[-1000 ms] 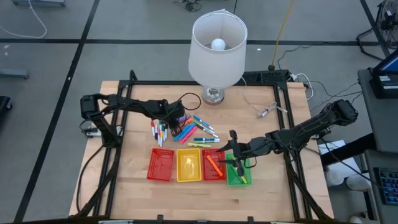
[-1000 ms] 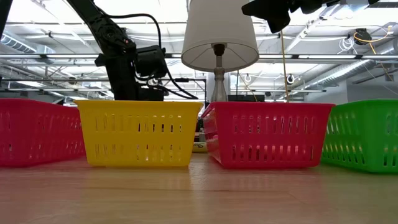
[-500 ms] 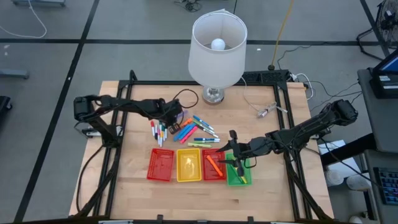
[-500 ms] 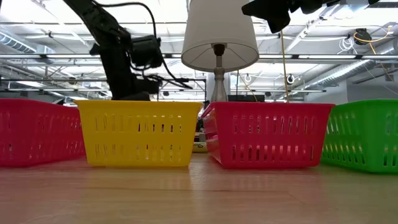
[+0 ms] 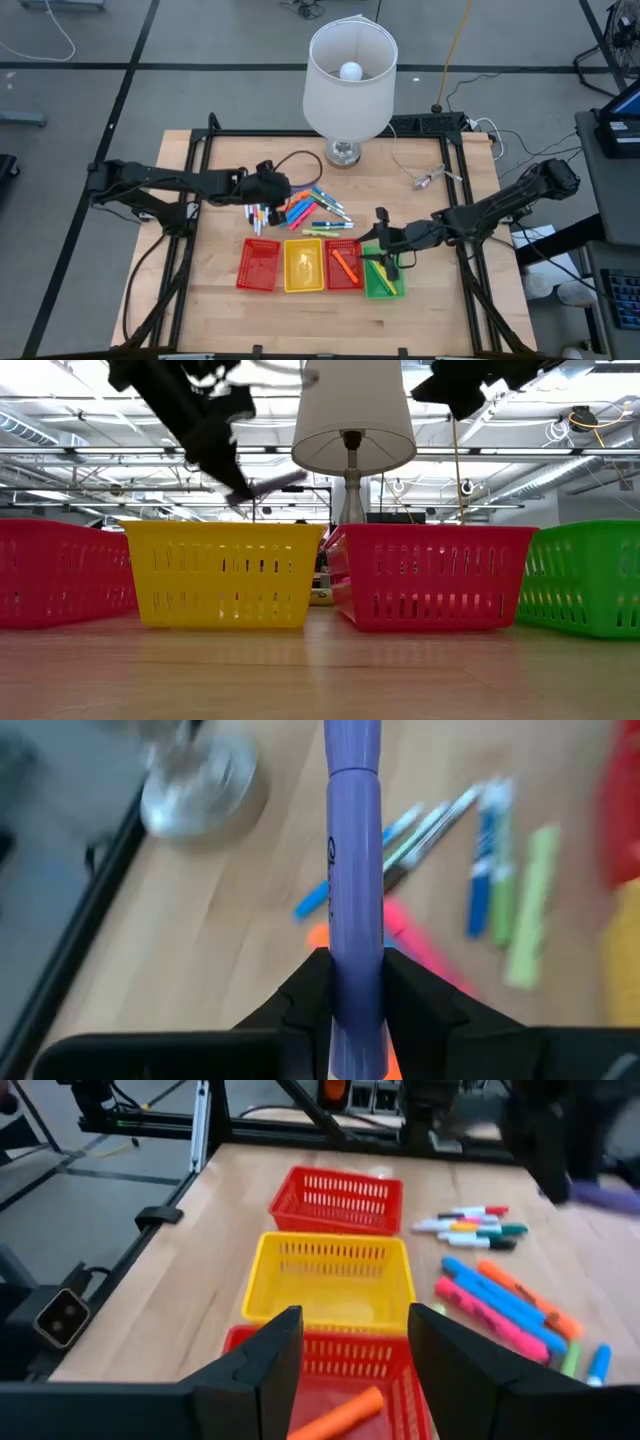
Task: Pick & Place Markers
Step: Put the large violet highlighter into the right red bin
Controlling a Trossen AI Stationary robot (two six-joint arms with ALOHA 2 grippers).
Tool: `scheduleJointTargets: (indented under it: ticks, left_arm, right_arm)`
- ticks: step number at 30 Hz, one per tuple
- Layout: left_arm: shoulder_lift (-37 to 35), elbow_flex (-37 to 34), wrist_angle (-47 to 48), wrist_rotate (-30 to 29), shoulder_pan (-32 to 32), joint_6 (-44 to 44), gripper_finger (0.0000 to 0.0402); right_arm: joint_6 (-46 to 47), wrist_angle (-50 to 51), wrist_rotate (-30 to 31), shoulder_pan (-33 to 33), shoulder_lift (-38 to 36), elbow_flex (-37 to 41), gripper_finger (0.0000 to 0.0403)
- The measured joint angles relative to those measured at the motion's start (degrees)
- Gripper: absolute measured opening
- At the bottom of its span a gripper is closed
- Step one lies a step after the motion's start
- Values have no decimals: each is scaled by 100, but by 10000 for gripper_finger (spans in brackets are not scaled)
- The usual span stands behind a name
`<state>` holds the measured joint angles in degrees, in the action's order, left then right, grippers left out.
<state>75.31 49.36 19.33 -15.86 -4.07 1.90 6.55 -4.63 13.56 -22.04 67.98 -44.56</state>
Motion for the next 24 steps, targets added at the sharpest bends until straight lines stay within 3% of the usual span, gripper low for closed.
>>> scheduleJointTargets:
  ticks: [4, 9, 13, 20, 24]
  left_arm:
    - [-116, 2, -697, 87, 373, 176, 69]
    - [-95, 2, -1558, 579, 698, 325, 69]
    - [-6, 0, -2081, 879, 863, 595, 72]
    - [-17, -83, -2784, 1317, 834, 841, 70]
    - [-23, -616, -3789, 1886, 460, 838, 70]
  right_arm:
    - [386, 638, 182, -56, -305, 0, 171]
    - [699, 1109, 1128, -168, -447, 0, 171]
    - [735, 1131, 1486, -170, -443, 0, 171]
    - [716, 1411, 1999, -170, -441, 2, 171]
    - [733, 1394, 2664, -168, -450, 176, 171]
